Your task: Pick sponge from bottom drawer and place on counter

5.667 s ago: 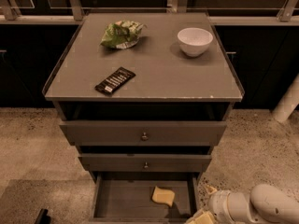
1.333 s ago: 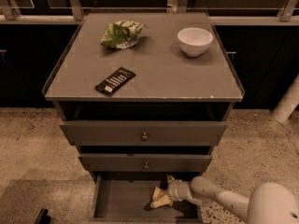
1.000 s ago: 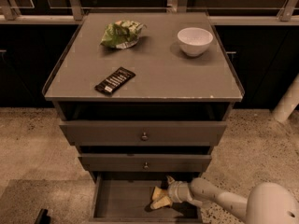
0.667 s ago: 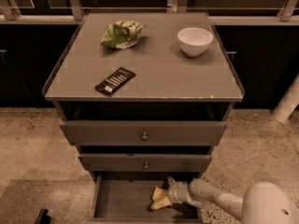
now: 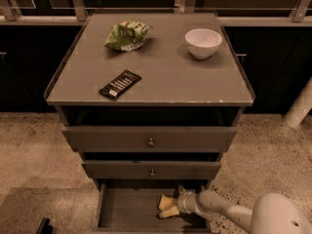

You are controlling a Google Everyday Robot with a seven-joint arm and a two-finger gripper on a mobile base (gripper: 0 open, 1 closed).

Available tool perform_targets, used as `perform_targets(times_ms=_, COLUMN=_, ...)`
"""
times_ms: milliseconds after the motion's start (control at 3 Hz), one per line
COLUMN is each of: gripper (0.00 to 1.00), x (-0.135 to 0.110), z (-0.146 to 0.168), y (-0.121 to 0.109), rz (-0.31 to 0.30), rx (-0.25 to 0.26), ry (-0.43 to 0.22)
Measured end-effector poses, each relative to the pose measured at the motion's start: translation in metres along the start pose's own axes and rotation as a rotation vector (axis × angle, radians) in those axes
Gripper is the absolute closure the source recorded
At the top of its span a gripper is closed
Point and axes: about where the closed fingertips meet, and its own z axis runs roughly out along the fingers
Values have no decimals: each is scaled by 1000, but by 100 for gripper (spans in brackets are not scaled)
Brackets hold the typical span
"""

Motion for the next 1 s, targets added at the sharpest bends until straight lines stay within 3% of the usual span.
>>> perform_targets(times_ms=667, gripper=0, x=23, z=5, y=12, rz=57, rx=0, ry=22)
perform_targets(times_ms=1000, gripper=19, x=23, z=5, y=12, rz=57, rx=-1, ry=22)
